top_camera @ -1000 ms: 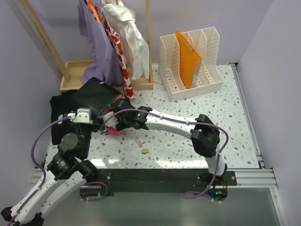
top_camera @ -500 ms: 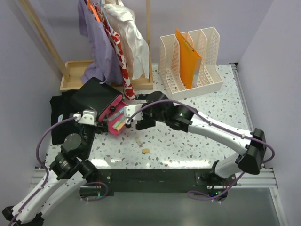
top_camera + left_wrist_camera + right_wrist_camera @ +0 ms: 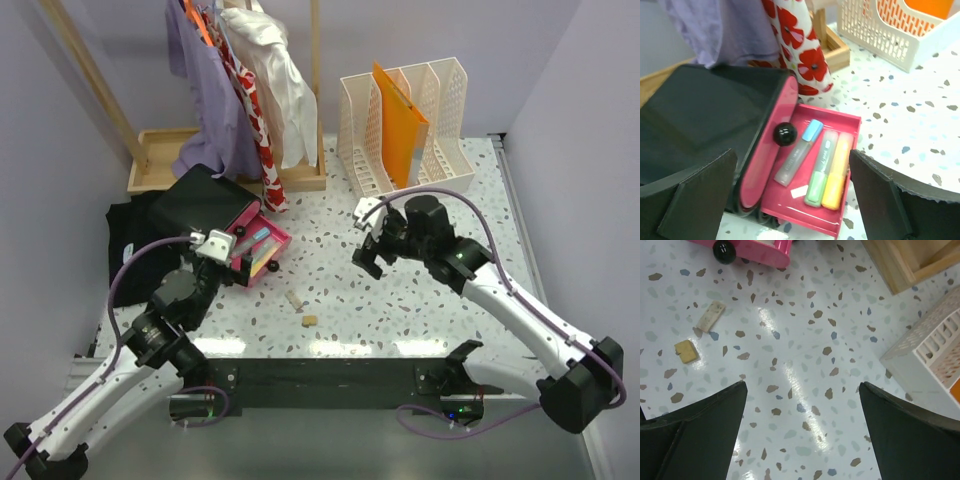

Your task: Organize the desk

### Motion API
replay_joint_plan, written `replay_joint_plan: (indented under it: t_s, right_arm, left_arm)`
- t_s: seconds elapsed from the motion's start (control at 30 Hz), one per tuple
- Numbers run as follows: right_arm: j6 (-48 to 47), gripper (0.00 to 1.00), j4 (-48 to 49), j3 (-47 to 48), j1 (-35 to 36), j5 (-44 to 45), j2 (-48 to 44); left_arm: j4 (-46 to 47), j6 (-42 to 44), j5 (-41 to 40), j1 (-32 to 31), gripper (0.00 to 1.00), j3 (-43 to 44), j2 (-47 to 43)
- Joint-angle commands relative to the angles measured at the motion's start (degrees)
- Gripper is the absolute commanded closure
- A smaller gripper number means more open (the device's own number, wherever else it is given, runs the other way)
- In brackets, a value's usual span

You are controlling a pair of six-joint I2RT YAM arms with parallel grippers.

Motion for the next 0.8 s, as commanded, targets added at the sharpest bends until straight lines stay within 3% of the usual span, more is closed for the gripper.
replay_joint_plan:
  t_s: [0.0, 0.3, 0.47, 0.77]
  right_arm:
    - [12.5, 0.01, 10.4, -8.1, -9.4, -14.4, -4.9]
    - [10.5, 0.01, 12.2, -13.7, -18.1, -17.0, -12.4]
    - [8.3, 0.01, 11.4, -14.0, -18.2, -19.2, -12.3]
    - [7.1, 0.01, 11.2, -14.4, -18.2, -19.4, -13.0]
  left_arm:
    - [1.3, -3.3, 3.3, 0.0, 0.00, 2.2, 3.6]
    - [0.4, -7.1, 10.4, 0.0, 0.00, 4.6, 10.0]
    - [-3.8, -12.9, 13.5, 0.0, 0.00, 8.2, 14.5]
    - [-7.0, -21.7, 27.1, -0.1, 0.00, 10.8, 19.8]
